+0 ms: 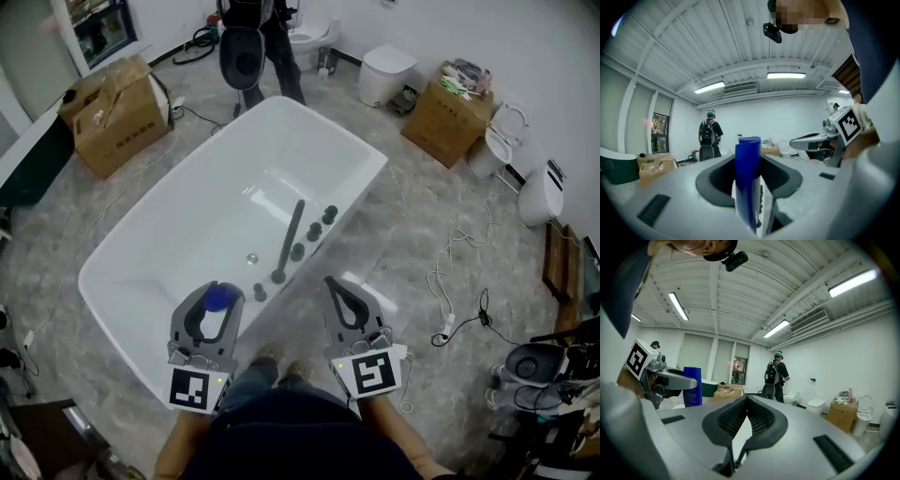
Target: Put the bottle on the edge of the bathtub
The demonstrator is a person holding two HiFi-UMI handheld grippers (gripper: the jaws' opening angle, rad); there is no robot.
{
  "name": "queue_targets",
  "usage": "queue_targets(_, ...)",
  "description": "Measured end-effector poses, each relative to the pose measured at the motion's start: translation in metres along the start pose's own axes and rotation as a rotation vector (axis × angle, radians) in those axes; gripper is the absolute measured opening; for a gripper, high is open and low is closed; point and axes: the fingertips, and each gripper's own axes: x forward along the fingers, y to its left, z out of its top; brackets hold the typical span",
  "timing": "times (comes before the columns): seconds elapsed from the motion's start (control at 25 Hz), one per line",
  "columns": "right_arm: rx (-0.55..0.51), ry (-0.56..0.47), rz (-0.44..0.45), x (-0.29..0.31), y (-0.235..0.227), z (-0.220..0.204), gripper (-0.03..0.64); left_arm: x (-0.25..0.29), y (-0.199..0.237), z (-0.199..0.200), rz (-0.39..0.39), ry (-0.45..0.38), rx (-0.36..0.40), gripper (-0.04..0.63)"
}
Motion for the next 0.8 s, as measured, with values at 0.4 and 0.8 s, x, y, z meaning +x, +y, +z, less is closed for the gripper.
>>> queue_targets(0.4,0.013,-0.001,0.158,0.044,0.047,0.002,0.017,-0.044,0.046,-0.019,0.182,0.06,-0.023,0.16)
queue_targets(0.8,0.018,0.05,0.222,0.07,0.074,-0.018,0.017,-0.044,0.047,-0.057,0.166,0.114,-0.068,0.158)
